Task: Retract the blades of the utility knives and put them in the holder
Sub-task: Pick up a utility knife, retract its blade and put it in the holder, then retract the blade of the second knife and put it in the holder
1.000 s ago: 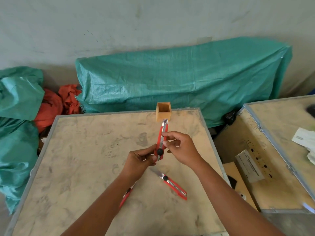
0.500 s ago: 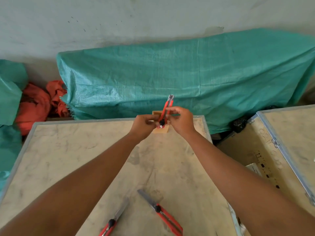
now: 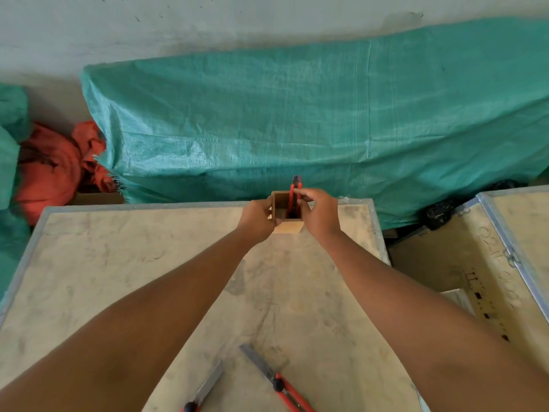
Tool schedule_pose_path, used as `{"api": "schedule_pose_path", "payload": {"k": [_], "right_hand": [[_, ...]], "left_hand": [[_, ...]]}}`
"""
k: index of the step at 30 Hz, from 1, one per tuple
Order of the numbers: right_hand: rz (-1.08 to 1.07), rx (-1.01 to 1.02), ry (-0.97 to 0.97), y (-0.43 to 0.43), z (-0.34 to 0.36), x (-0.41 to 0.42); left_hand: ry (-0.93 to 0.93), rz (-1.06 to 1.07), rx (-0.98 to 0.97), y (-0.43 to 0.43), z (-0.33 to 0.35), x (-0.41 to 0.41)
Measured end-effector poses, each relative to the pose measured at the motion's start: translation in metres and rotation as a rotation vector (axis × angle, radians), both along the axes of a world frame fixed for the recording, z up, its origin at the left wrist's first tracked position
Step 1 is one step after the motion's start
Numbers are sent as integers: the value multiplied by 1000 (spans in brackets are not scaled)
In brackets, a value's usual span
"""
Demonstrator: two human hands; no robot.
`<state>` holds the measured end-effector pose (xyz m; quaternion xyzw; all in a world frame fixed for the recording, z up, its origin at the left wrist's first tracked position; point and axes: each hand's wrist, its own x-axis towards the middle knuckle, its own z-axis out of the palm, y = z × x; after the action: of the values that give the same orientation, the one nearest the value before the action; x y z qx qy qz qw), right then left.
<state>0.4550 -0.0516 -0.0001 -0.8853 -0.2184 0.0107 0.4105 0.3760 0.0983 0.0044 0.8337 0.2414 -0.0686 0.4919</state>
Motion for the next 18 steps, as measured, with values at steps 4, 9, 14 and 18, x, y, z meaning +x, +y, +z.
{"api": "schedule_pose_path", "payload": {"k": [4,9,14,18], "right_hand": [[-33,28,1,-1,-3,-5],[-111,71,-13,-10,-1,-35],[-103,109,151,-20,-4,-123],[-15,88,389,-18,-8,-199]], "left_hand": [[-16,32,-101,-5,2,-5],[-27,87,-112,-10,14,-30],[57,127,-135,-4,13,-107],[64,178,-163,3,12,-185]]}}
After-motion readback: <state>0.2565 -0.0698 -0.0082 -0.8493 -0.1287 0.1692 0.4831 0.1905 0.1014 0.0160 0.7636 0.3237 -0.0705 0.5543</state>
